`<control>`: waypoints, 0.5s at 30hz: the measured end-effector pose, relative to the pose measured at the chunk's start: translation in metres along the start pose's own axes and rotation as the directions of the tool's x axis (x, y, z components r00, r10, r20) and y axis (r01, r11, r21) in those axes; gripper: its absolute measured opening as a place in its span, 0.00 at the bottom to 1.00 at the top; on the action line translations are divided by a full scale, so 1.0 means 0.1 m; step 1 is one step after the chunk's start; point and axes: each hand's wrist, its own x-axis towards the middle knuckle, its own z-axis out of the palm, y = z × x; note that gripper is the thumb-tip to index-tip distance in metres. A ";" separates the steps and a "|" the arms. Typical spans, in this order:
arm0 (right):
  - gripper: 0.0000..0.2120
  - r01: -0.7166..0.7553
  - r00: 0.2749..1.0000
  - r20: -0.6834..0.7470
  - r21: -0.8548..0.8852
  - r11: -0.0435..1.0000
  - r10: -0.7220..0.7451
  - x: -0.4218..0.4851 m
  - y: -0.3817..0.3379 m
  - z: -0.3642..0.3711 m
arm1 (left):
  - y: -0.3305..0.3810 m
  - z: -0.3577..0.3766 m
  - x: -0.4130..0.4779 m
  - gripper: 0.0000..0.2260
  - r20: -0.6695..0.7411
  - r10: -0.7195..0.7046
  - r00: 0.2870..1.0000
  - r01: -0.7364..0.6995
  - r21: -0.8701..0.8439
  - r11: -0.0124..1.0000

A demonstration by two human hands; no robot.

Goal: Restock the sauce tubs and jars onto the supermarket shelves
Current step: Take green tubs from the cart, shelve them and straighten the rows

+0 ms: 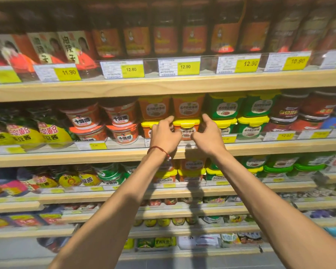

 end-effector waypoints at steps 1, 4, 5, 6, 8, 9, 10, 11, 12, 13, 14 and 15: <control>0.38 0.000 1.000 -0.004 0.009 1.000 0.000 -0.01 0.01 0.00 | 0.00 0.00 -0.02 0.24 -0.009 0.001 1.000 -0.001 -0.011 1.000; 0.40 0.003 1.000 -0.019 0.031 1.000 -0.003 -0.04 0.06 -0.04 | 0.01 0.02 -0.07 0.23 -0.032 0.007 0.999 -0.010 -0.076 0.997; 0.39 0.008 1.000 -0.025 0.041 0.999 -0.007 -0.05 0.08 -0.05 | 0.02 0.02 -0.10 0.23 -0.041 0.010 0.999 -0.013 -0.080 0.997; 0.39 0.015 0.999 -0.029 0.053 0.998 -0.013 -0.06 0.10 -0.07 | 0.03 0.03 -0.12 0.22 -0.049 0.015 0.999 -0.019 -0.081 0.997; 0.38 0.031 0.999 -0.029 0.085 0.996 -0.028 -0.06 0.14 -0.08 | 0.05 0.03 -0.15 0.20 -0.054 0.019 0.998 -0.024 -0.087 0.996; 0.38 0.033 0.999 -0.023 0.104 0.994 -0.031 -0.07 0.15 -0.09 | 0.06 0.03 -0.15 0.20 -0.053 0.016 0.998 -0.021 -0.092 0.996; 0.38 0.034 0.999 -0.017 0.118 0.992 -0.032 -0.08 0.16 -0.09 | 0.07 0.02 -0.15 0.20 -0.048 0.012 0.999 -0.016 -0.096 0.995; 0.37 0.034 0.999 -0.011 0.126 0.991 -0.033 -0.08 0.16 -0.10 | 0.07 0.02 -0.15 0.20 -0.042 0.008 0.999 -0.012 -0.100 0.995; 0.37 0.031 1.000 -0.006 0.131 0.991 -0.030 -0.09 0.16 -0.11 | 0.08 0.01 -0.16 0.20 -0.036 0.008 0.999 -0.011 -0.103 0.995; 0.37 0.030 1.000 -0.004 0.135 0.990 -0.029 -0.09 0.16 -0.12 | 0.07 0.01 -0.16 0.20 -0.032 0.008 0.999 -0.011 -0.107 0.994; 0.37 0.031 1.000 -0.004 0.140 0.990 -0.031 -0.09 0.16 -0.13 | 0.07 0.01 -0.17 0.21 -0.029 0.009 1.000 -0.012 -0.110 0.994; 0.36 0.034 0.999 -0.007 0.143 0.989 -0.034 -0.09 0.16 -0.13 | 0.07 0.01 -0.17 0.21 -0.028 0.009 1.000 -0.012 -0.114 0.993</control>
